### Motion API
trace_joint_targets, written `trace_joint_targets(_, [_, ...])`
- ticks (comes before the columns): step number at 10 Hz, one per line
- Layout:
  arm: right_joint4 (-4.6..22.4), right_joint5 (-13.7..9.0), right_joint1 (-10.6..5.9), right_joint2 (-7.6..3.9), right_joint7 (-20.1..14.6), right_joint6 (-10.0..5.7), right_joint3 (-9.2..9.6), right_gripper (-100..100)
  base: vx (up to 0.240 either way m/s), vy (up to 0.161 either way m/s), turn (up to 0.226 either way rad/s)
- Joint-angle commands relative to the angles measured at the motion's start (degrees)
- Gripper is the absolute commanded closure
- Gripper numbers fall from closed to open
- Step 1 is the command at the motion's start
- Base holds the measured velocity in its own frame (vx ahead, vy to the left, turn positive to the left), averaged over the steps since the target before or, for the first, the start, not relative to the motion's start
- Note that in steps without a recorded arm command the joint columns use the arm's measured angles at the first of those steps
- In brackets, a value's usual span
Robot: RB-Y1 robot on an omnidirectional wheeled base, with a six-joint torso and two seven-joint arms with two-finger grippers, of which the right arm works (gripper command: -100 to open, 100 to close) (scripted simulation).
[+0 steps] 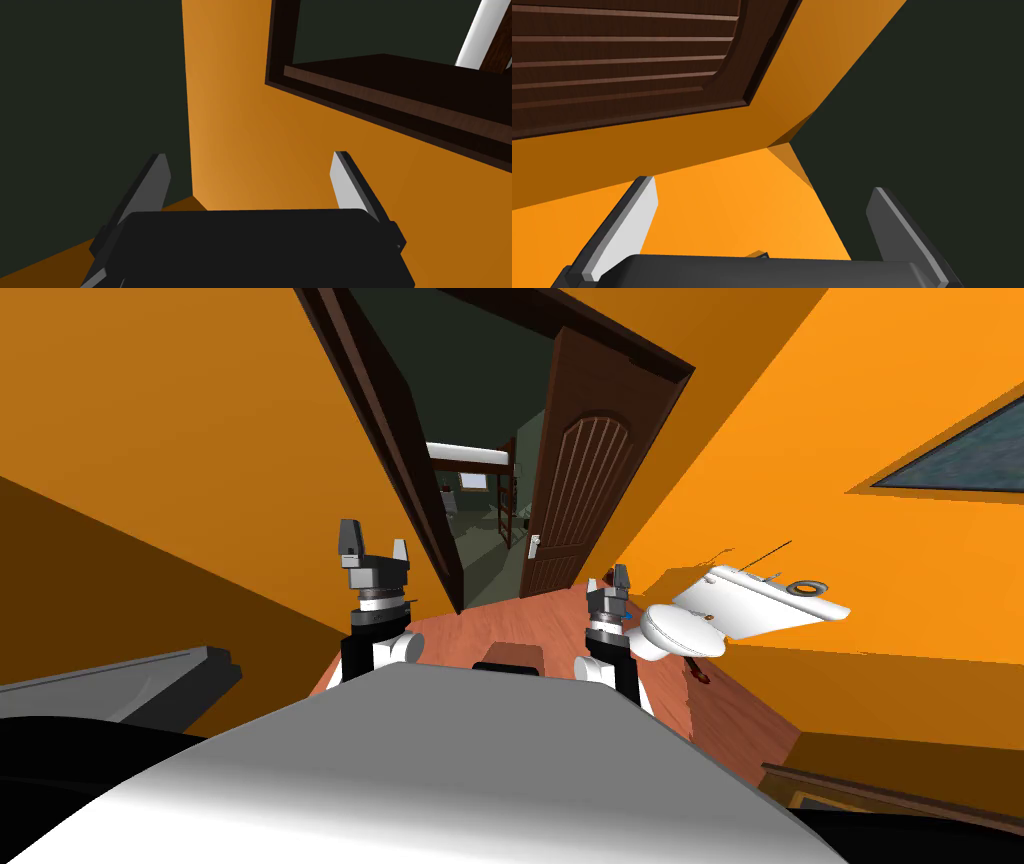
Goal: Push the door open
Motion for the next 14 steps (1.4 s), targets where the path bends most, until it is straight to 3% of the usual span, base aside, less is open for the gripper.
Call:
trace_joint_targets(1, [1.91, -0.33, -0.91, -0.79, -0.27, 0.09, 0.40, -100, 0.119, -0.007, 0.065])
trace_joint_targets(14, [15.95, -2.77, -7.61, -5.71, -2.25, 0.72, 3.31, -100, 0.140, -0.044, 0.055])
